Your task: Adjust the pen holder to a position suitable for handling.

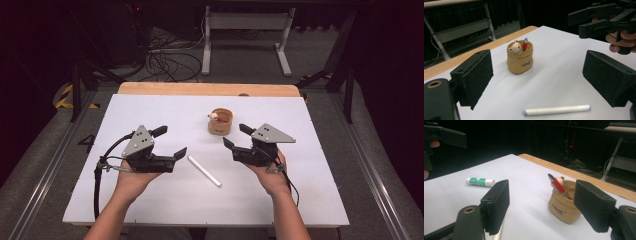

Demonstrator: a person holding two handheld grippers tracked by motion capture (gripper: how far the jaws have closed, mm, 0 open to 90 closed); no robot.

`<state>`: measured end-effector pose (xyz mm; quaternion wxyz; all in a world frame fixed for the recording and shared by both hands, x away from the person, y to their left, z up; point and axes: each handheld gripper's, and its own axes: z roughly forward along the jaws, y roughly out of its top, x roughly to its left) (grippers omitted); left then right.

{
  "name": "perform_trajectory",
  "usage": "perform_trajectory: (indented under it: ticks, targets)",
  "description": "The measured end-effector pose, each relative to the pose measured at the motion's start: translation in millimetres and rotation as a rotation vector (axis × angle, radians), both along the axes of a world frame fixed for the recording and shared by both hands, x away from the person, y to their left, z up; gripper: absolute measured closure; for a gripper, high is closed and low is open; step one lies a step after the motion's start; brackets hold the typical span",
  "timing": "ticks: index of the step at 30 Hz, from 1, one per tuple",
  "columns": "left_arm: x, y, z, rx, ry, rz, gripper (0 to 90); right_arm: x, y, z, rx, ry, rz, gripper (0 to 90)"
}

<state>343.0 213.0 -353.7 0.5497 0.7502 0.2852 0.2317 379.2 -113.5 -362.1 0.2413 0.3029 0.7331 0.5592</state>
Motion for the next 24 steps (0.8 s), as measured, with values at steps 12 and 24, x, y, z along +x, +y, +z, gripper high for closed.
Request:
perform_trajectory:
  ticks: [12, 24]
  targets:
    - [-13.7, 9.7, -7.4, -0.007, -0.008, -0.010, 9.6, -0.1, 13.1, -6.3, -0.010, 0.013, 0.025, 36.7]
    - [-17.8, 14.0, -14.4, -0.024, -0.010, -0.007, 9.4, 2.0, 36.1, -15.3, -0.067, 0.041, 0.066, 37.7]
